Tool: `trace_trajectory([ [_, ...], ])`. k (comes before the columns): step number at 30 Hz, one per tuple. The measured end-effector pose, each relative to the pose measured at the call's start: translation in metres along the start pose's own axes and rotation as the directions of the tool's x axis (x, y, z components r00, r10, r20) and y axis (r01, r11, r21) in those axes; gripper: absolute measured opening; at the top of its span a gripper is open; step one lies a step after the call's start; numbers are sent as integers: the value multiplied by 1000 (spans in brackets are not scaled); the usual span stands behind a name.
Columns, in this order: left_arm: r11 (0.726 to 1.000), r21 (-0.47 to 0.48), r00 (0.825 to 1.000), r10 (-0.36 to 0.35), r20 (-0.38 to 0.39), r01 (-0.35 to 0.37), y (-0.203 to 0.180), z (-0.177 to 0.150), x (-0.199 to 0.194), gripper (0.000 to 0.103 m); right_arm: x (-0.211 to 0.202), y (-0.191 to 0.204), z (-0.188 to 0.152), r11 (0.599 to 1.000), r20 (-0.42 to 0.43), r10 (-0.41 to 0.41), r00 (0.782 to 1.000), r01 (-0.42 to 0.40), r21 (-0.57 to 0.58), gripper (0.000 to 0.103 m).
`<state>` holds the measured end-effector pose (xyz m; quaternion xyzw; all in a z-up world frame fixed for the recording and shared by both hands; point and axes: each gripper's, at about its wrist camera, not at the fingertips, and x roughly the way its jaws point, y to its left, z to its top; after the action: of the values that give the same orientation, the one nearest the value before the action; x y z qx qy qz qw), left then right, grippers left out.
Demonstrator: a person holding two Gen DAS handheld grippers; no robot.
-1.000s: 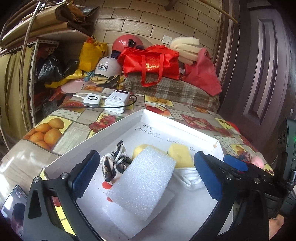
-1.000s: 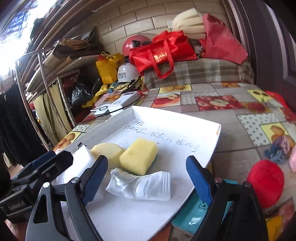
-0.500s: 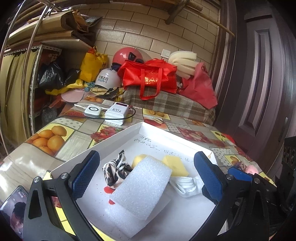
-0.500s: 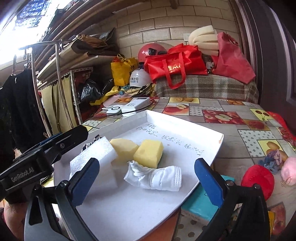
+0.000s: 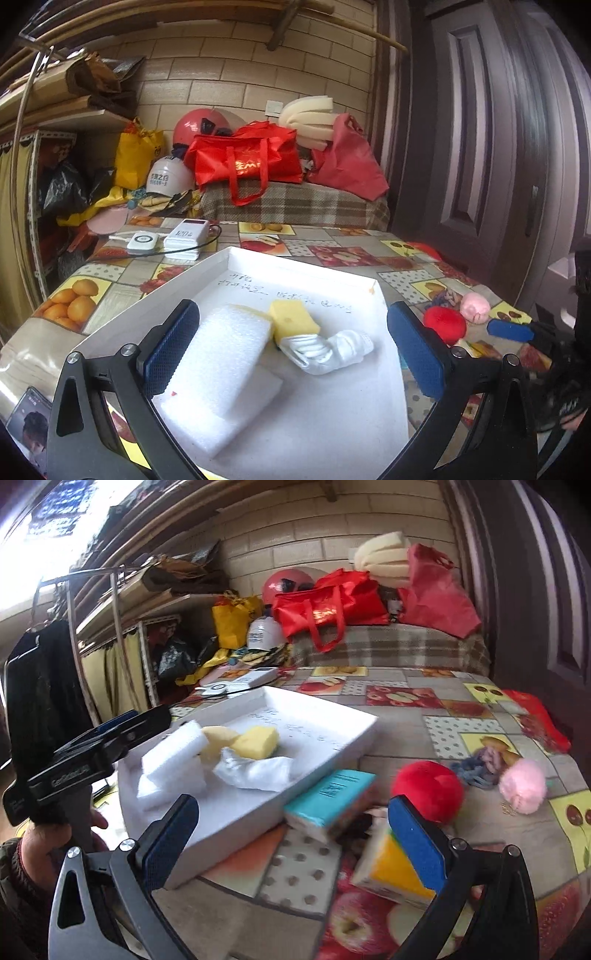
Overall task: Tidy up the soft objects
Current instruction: 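Grasp the yellow tissue pack with the right tool while the left tool grasps the red plush ball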
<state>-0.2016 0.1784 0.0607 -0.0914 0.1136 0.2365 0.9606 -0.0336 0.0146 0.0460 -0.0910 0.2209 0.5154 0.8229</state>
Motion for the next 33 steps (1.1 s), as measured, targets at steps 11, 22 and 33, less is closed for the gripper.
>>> trace_trajectory([
  [11, 930, 138, 937, -321, -140, 340, -74, -10, 4, 102, 5, -57, -7, 994, -147, 65, 987, -77, -81, 103],
  [22, 882, 161, 884, -401, -241, 443, -104, -14, 9, 102, 41, -55, -16, 975, -325, 118, 938, -172, -141, 76],
  [33, 856, 146, 840, -431, -328, 496, -128, -19, 26, 102, -8, -122, -20, 999, -249, 12, 968, -3, 40, 67],
])
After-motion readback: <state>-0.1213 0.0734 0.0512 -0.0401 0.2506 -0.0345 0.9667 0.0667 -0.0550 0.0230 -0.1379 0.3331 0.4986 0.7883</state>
